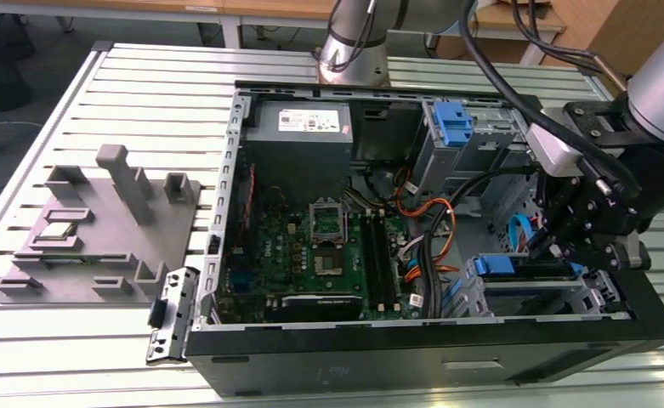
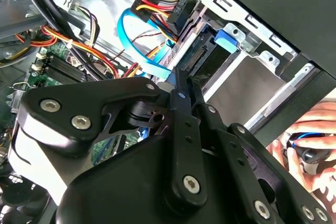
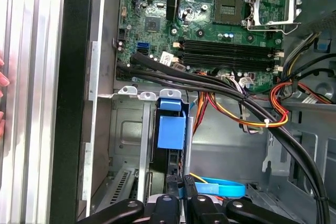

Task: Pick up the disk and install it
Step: 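Insert the first disk wire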

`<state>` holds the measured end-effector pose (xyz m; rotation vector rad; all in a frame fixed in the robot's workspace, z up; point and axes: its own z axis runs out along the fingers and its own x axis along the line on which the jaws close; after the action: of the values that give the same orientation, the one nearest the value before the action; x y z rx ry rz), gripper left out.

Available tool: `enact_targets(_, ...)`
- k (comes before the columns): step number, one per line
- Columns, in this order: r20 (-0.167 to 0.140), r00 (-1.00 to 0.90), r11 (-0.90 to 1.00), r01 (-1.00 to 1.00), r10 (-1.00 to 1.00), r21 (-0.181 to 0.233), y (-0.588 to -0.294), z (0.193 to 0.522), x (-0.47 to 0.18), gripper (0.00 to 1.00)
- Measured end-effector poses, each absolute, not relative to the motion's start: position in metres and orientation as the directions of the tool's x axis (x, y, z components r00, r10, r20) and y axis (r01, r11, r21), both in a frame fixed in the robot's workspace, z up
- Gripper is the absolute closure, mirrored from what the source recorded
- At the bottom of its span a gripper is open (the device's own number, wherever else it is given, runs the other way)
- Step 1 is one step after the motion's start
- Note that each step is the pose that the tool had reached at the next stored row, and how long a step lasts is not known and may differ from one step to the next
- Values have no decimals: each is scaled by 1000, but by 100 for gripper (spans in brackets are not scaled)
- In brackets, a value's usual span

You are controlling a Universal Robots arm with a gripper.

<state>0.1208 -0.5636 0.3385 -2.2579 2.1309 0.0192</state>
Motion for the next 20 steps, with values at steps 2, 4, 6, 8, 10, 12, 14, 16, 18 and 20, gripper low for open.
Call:
enact_targets(2, -35, 58, -57, -998, -998, -18, -564, 338, 121, 84)
enact_targets(4, -35, 58, -58, -998, -998, -18, -564, 337, 120, 84)
enact_targets(6, -34, 58, -58, -998, -998, -18, -564, 337, 120, 84)
enact_targets(8, -35, 58, -58, -998, -998, -18, -564, 337, 120, 84)
enact_targets(10, -34, 58, -58, -998, -998, -18, -564, 336, 120, 84)
enact_targets(12, -34, 58, -58, -998, -998, -18, -564, 336, 120, 84)
enact_targets(14, -34, 58, -58, -998, -998, -18, -564, 335, 120, 84)
enact_targets(16, -35, 58, -58, -998, -998, -18, -564, 335, 120, 84)
enact_targets(18, -35, 58, -58, -998, -998, -18, -564, 335, 120, 84)
enact_targets(20, -35, 58, -58, -998, -998, -18, -564, 335, 120, 84)
